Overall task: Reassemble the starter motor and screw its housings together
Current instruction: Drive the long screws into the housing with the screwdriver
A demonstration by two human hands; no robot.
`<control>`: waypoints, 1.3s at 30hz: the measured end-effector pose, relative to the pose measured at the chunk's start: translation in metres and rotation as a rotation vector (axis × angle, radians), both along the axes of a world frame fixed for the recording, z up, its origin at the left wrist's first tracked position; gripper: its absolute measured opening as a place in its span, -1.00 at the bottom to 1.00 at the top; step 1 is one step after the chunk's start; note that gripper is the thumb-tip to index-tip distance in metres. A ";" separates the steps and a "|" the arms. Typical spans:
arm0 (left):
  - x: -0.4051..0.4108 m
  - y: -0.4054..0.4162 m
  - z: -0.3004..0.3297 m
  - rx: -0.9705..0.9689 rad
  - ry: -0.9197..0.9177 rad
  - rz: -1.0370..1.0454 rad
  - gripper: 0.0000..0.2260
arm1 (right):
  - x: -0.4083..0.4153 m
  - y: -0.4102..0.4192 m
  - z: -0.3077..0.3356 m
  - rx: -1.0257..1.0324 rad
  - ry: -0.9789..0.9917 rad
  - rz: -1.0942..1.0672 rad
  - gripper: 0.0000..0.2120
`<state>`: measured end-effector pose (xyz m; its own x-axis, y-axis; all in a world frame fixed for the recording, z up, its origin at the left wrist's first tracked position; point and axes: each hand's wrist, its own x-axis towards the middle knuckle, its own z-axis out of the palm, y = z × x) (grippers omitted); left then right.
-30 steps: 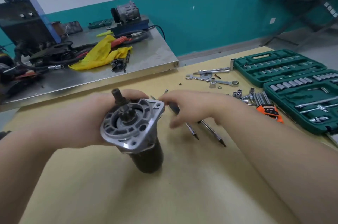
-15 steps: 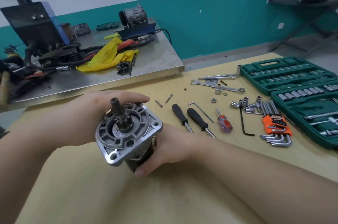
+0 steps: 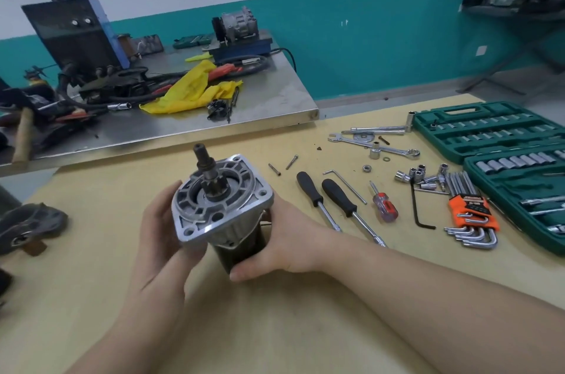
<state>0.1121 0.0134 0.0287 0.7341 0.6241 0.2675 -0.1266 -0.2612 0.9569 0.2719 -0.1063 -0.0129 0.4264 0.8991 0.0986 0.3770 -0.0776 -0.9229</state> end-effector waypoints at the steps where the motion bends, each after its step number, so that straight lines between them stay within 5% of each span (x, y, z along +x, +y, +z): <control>1: -0.009 -0.004 -0.012 0.034 -0.069 -0.108 -0.27 | -0.002 0.000 0.000 -0.003 0.004 -0.024 0.11; 5: -0.002 -0.013 -0.024 0.092 -0.054 -0.180 -0.21 | -0.009 -0.002 0.001 0.036 -0.082 -0.130 0.15; 10: 0.009 -0.020 -0.023 0.146 0.028 0.029 -0.49 | -0.002 -0.012 0.019 -0.011 -0.185 -0.053 0.17; 14: 0.004 -0.018 -0.022 0.242 0.074 0.000 -0.62 | 0.038 -0.027 0.054 -0.232 -0.367 0.009 -0.24; 17: 0.005 -0.019 -0.023 0.249 0.037 -0.001 -0.68 | 0.064 -0.011 0.052 -0.185 -0.423 -0.294 -0.55; 19: 0.006 -0.019 -0.024 0.222 0.045 0.007 -0.54 | 0.075 0.011 0.043 -0.282 -0.524 -0.474 -0.61; 22: 0.006 -0.019 -0.024 0.192 0.052 0.000 -0.42 | 0.089 0.041 0.026 -0.577 -0.765 -0.391 -0.61; 29: 0.002 -0.018 -0.029 0.222 -0.011 -0.021 -0.66 | 0.087 0.056 0.008 -0.714 -1.198 -0.250 -0.80; 39: 0.001 -0.022 -0.027 0.302 -0.132 -0.037 -0.65 | 0.063 0.032 0.013 -0.617 -1.091 -0.260 -0.78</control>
<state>0.1127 -0.0088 0.0012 0.7015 0.4756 0.5307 -0.2593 -0.5234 0.8117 0.3346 -0.0745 -0.0003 0.5577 0.8234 0.1047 0.8219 -0.5654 0.0690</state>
